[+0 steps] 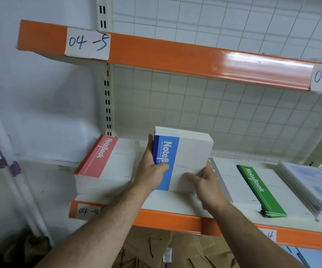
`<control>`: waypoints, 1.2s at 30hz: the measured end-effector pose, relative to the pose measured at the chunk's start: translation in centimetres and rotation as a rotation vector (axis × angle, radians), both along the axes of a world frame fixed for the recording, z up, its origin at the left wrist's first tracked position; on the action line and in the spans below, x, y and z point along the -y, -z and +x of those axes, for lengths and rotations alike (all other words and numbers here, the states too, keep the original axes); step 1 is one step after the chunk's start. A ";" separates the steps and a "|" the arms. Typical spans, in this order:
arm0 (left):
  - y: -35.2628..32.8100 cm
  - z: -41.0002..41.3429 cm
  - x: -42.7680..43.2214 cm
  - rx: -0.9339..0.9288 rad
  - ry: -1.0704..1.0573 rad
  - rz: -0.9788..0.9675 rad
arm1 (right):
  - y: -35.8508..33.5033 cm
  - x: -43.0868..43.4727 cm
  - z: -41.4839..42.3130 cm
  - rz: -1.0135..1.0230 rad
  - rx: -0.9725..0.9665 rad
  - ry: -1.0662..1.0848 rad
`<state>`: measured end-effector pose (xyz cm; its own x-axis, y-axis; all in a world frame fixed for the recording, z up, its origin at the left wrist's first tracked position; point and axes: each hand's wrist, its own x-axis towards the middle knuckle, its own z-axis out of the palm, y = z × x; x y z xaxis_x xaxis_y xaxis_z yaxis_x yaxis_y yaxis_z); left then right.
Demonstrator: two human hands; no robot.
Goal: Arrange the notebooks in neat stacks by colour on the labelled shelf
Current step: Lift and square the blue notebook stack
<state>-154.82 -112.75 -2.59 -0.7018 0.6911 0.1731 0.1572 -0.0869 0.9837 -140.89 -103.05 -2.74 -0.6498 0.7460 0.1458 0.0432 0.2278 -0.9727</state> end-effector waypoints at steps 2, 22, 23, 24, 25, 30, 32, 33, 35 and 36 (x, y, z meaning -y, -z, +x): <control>0.1 -0.2 -0.2 -0.013 -0.009 -0.004 | 0.0 0.1 0.1 0.032 0.030 0.001; -1.3 2.5 0.2 -0.694 0.183 -0.925 | -0.1 -1.6 -5.3 -0.372 0.386 0.139; -1.3 2.4 0.3 -0.689 0.177 -0.921 | 0.0 -1.5 -5.6 -0.379 0.384 0.132; -1.4 2.2 0.4 -0.686 0.172 -0.914 | 0.0 -1.3 -5.8 -0.383 0.379 0.130; -1.4 2.1 0.4 -0.678 0.167 -0.911 | 0.0 -1.2 -6.0 -0.383 0.378 0.131; -1.5 1.7 0.6 -0.674 0.157 -0.903 | -0.2 -0.9 -6.3 -0.382 0.388 0.129; -1.6 1.7 0.7 -0.682 0.151 -0.908 | -0.3 -0.8 -6.5 -0.376 0.396 0.126; -1.6 1.7 0.7 -0.684 0.150 -0.907 | -0.3 -0.7 -6.6 -0.369 0.401 0.129; -1.8 1.7 0.7 -0.690 0.151 -0.903 | -0.4 -0.7 -6.8 -0.357 0.408 0.128; -1.9 1.7 0.7 -0.697 0.154 -0.904 | -0.4 -0.6 -6.9 -0.350 0.416 0.132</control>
